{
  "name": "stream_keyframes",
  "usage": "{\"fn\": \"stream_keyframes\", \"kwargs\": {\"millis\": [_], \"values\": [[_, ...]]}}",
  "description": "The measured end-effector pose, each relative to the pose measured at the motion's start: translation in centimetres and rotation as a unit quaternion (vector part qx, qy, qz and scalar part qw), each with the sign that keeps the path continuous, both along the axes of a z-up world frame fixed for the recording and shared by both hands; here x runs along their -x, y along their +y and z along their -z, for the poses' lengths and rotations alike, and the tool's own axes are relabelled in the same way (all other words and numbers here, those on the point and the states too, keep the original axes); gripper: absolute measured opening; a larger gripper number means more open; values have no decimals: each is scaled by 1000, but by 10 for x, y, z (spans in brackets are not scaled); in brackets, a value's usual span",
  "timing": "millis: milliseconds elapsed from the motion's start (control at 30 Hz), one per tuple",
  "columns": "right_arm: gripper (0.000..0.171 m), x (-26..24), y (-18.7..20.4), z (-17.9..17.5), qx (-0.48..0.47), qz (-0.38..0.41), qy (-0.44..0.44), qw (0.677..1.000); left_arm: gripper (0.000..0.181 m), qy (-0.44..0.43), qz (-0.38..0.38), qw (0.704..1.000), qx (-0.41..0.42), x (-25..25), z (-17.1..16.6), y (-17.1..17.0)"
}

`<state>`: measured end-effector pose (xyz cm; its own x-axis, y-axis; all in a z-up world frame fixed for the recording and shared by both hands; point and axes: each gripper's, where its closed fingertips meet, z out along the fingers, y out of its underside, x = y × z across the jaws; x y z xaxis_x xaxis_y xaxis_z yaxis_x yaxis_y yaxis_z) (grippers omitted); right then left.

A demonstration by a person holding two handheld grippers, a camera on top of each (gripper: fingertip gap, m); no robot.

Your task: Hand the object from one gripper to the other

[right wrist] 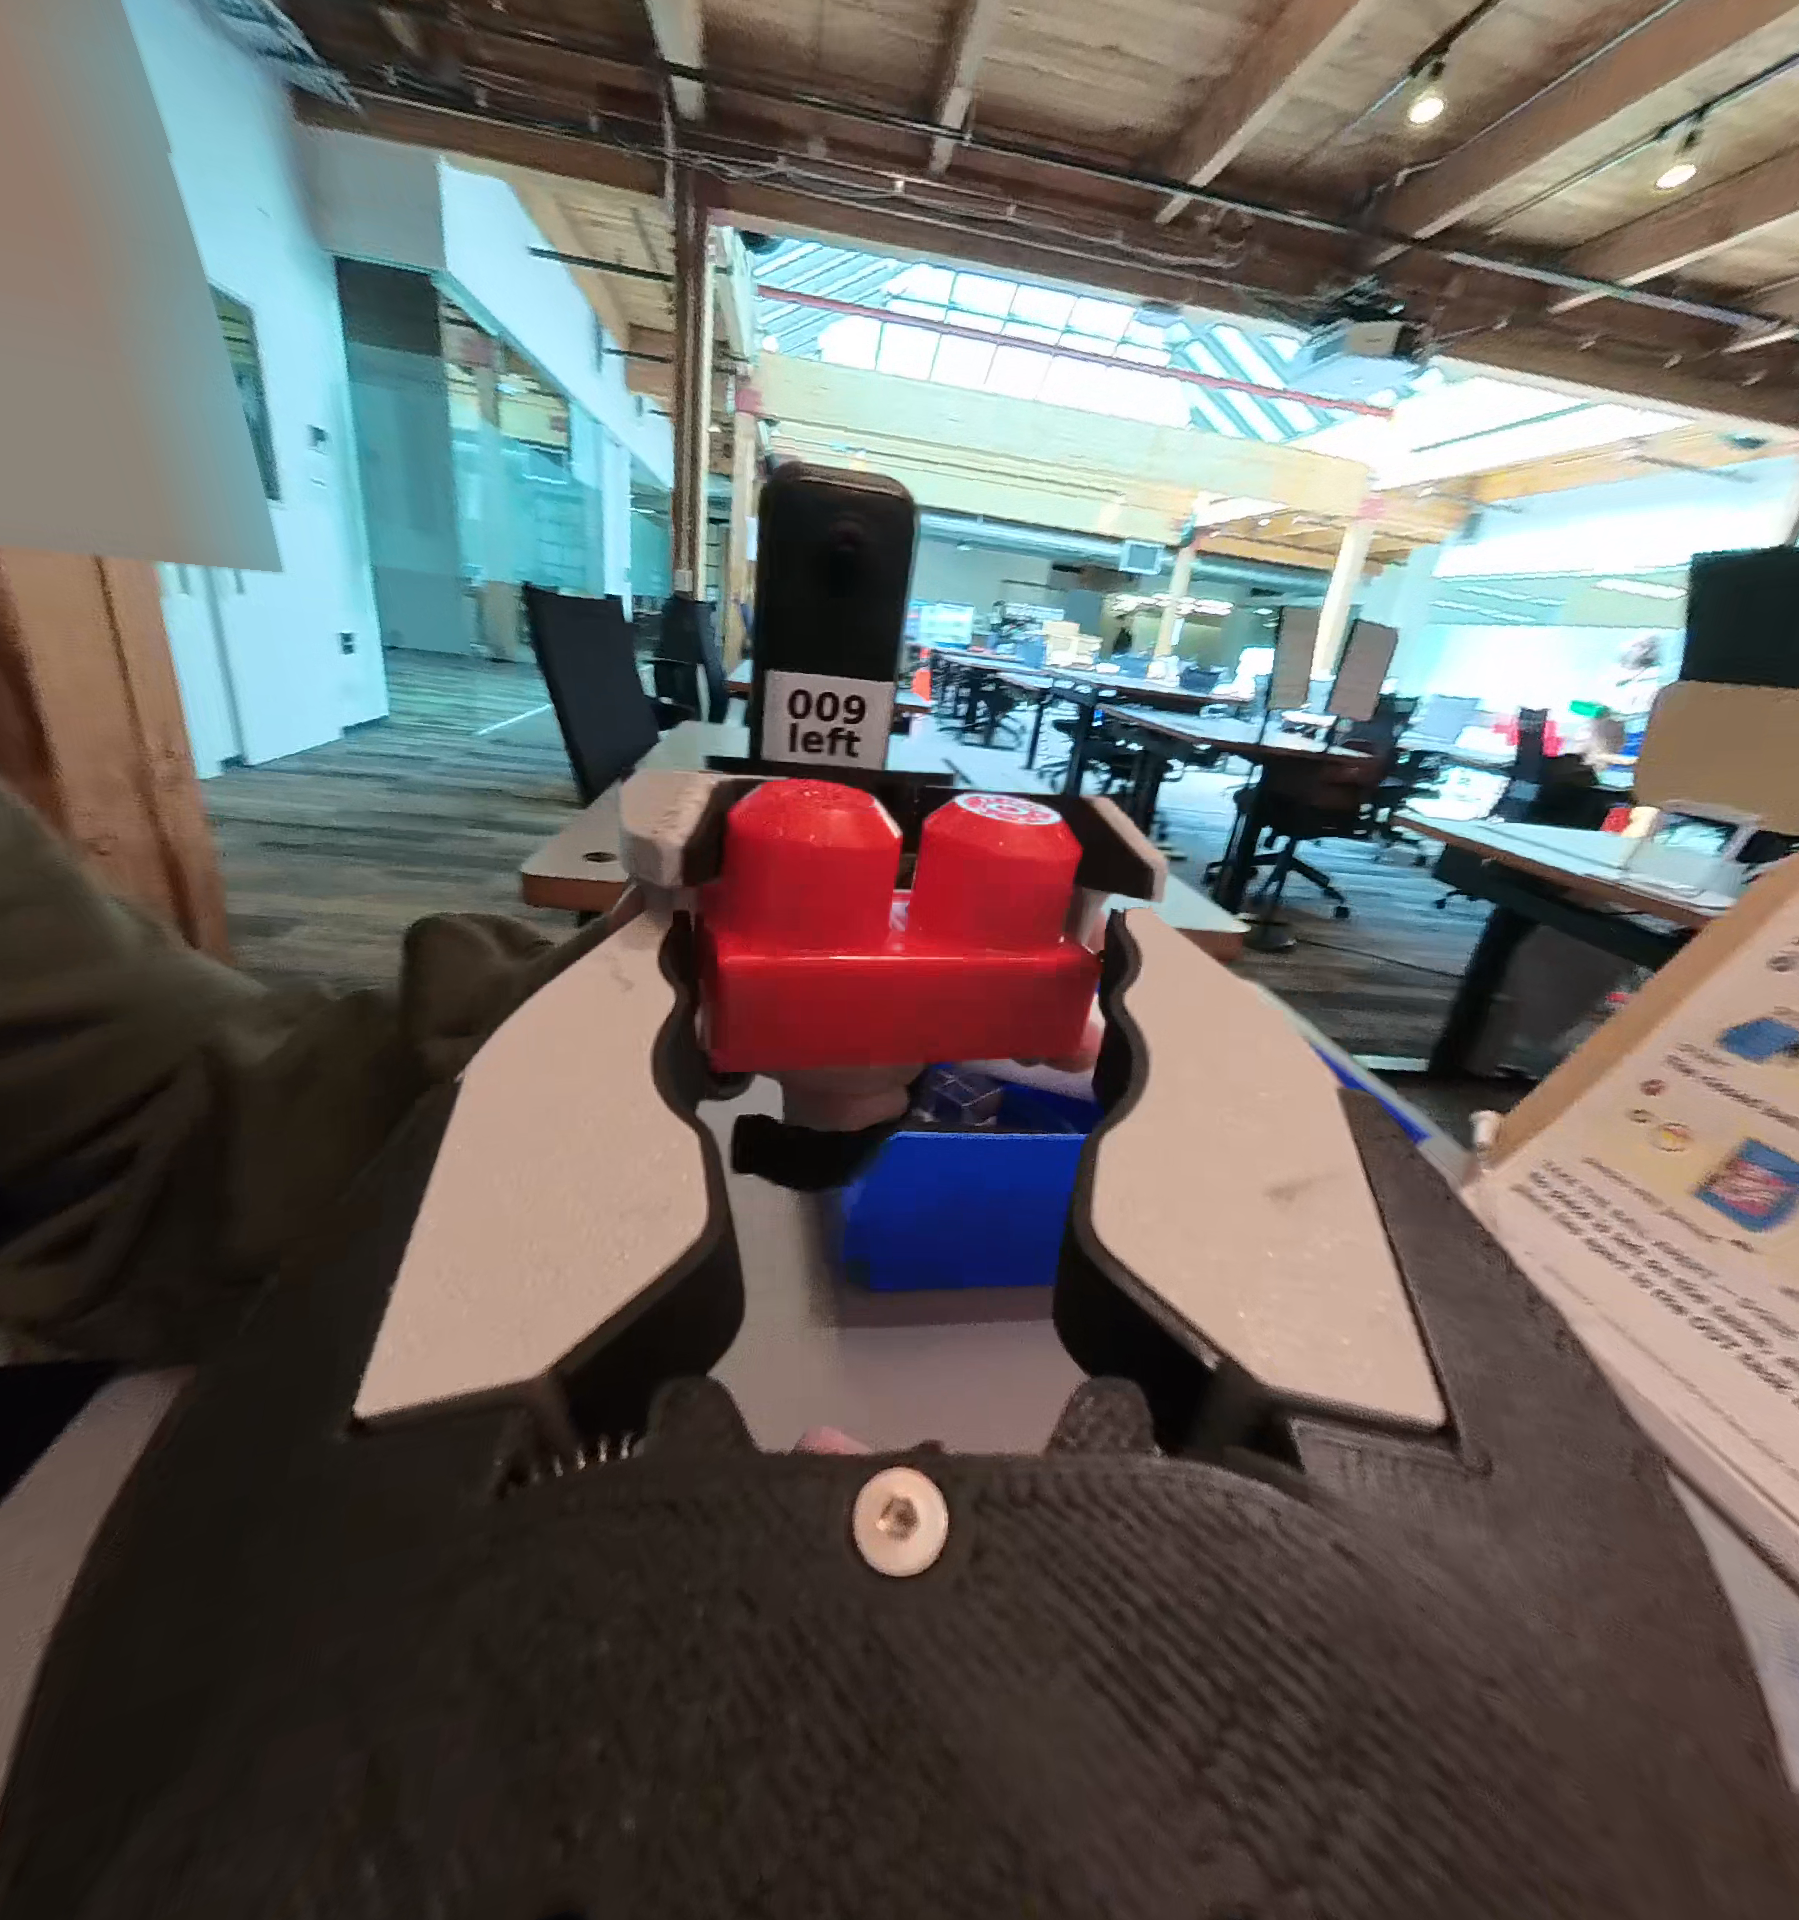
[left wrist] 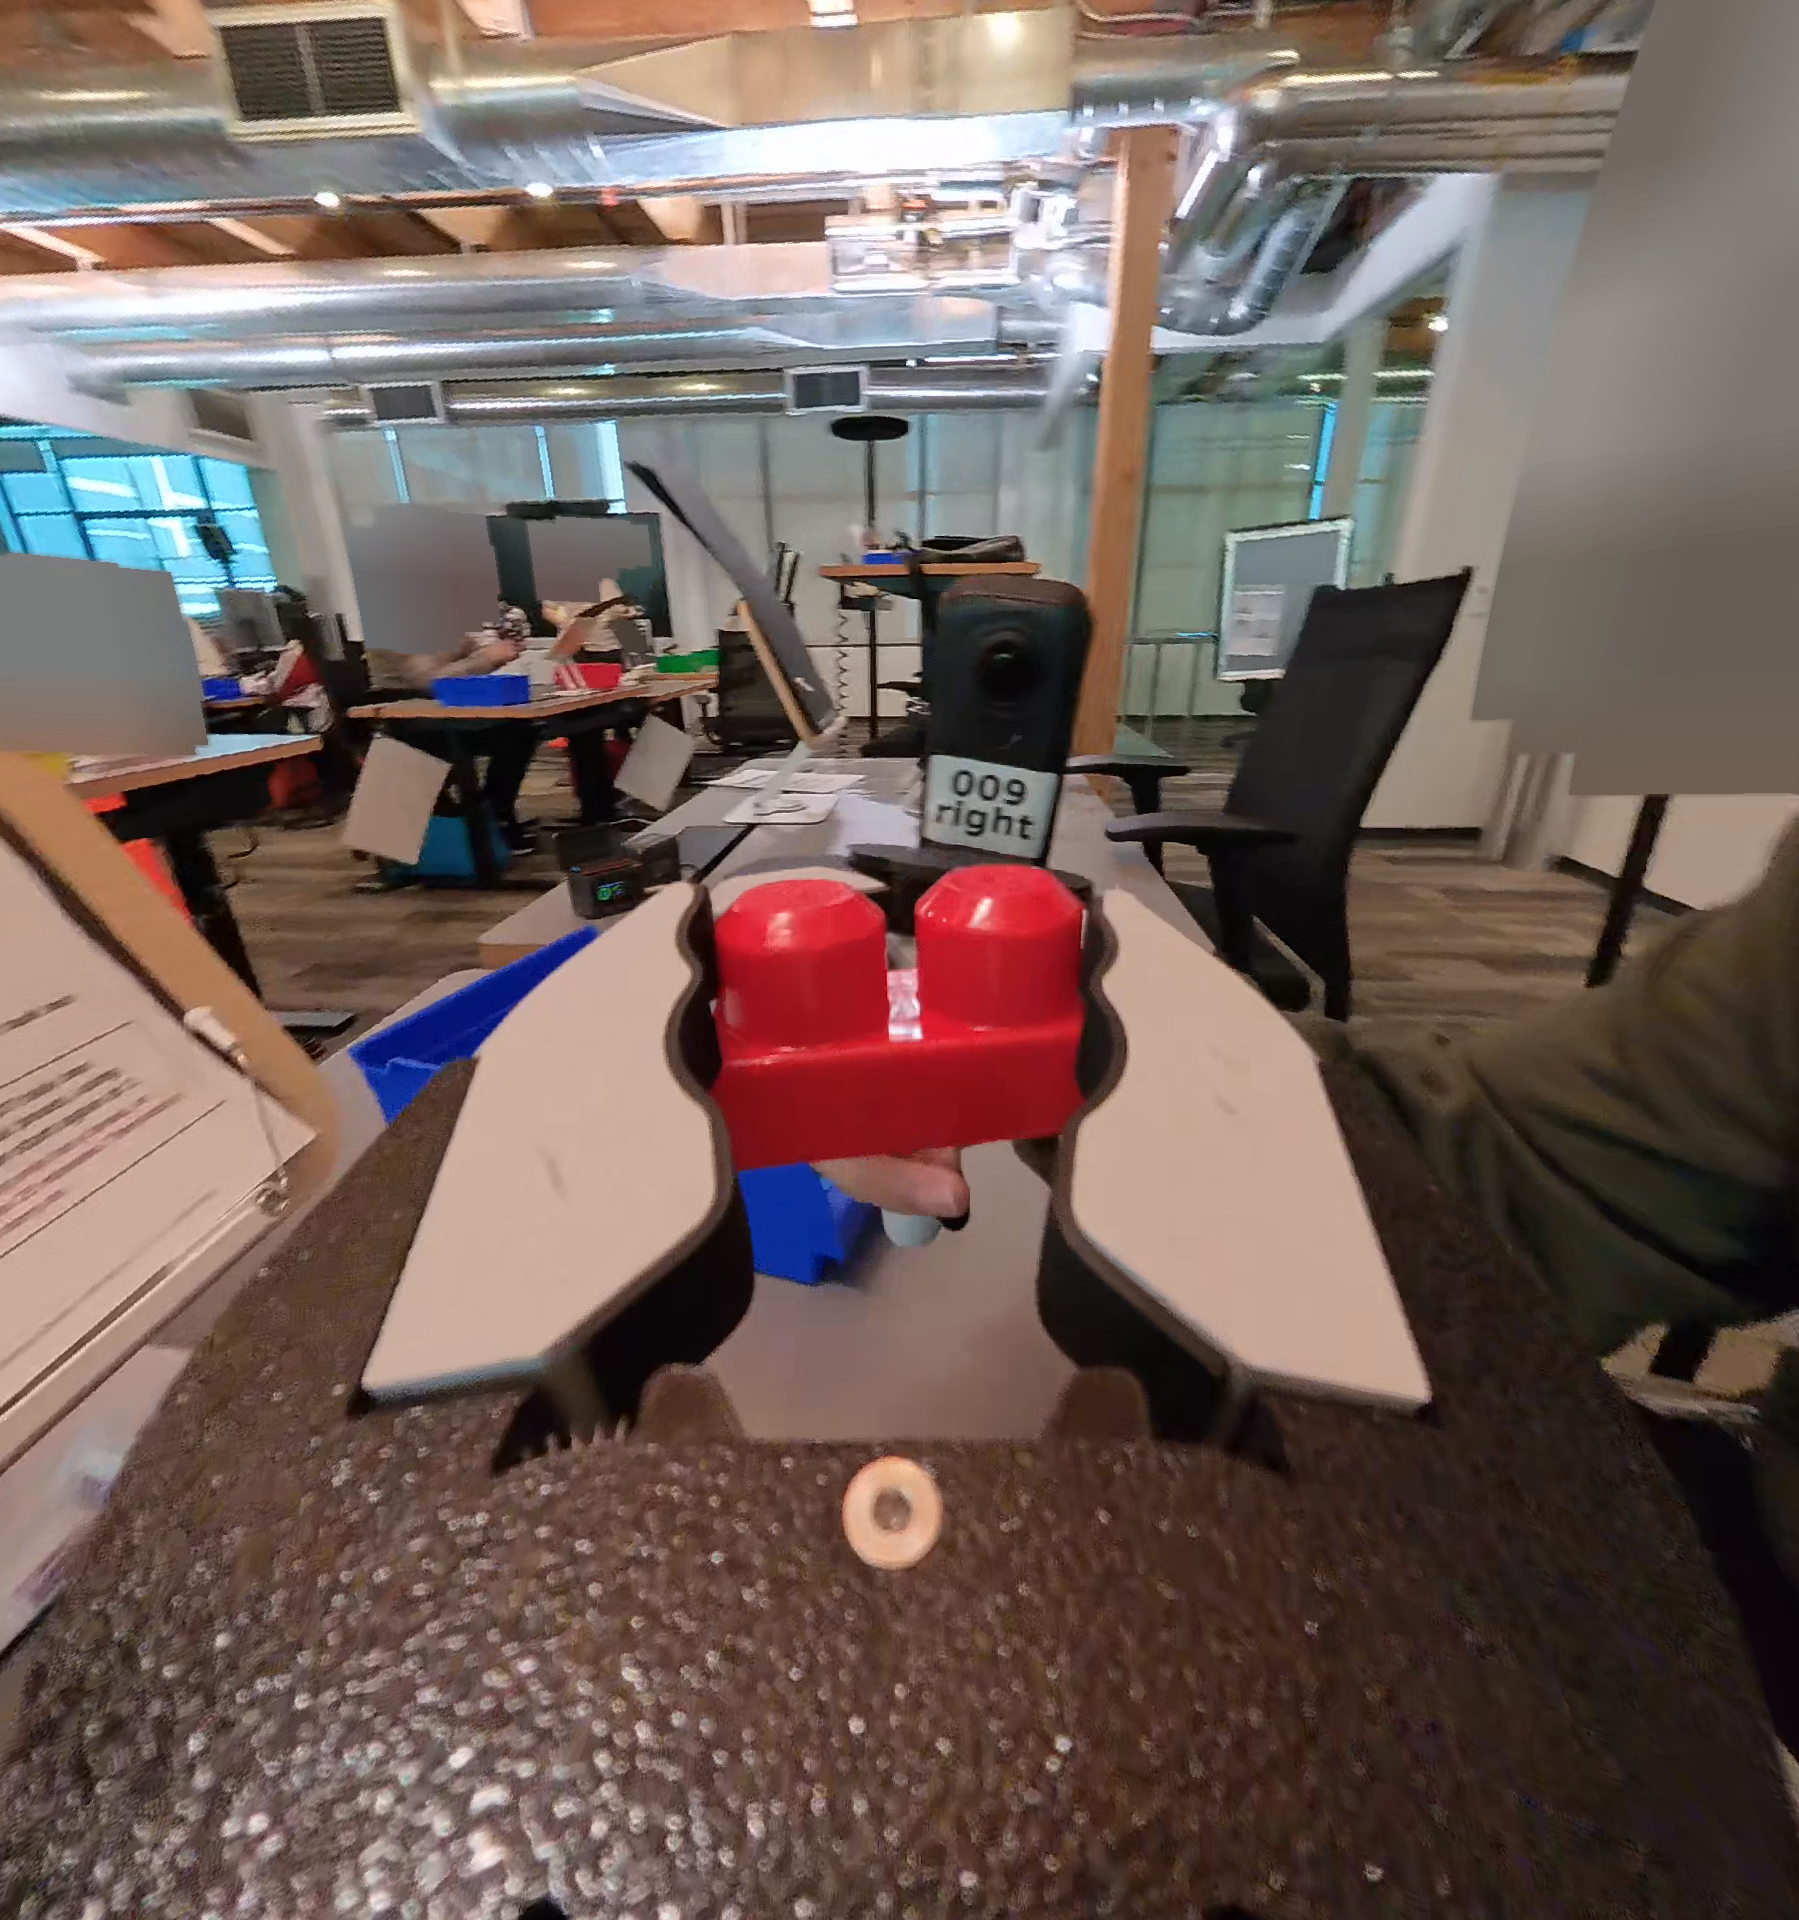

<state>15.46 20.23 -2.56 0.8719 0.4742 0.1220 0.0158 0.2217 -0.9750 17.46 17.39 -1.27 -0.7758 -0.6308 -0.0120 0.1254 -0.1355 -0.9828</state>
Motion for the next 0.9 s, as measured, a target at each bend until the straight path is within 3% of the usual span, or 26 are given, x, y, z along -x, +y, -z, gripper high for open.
{"fn": "stream_keyframes", "kwargs": {"millis": [33,233,433,600,667,733,900], "values": [[75,2,0,1,9,-12,5,1000,66,-7,7,1000,-6,2,0,-2],[75,8,-2,11,39,-44,-3,998,65,-11,19,999,-38,9,6,-4],[75,28,-34,23,107,-223,52,968,48,0,122,992,-40,39,11,-9],[75,50,-55,40,159,-328,42,930,49,23,179,980,-87,51,31,-19],[75,57,-56,43,163,-341,29,926,47,21,197,974,-108,55,38,-26],[75,60,-56,44,158,-343,23,926,30,20,216,967,-131,59,46,-33],[73,47,-51,40,125,-290,4,949,29,22,195,970,-141,52,45,-27]]}}
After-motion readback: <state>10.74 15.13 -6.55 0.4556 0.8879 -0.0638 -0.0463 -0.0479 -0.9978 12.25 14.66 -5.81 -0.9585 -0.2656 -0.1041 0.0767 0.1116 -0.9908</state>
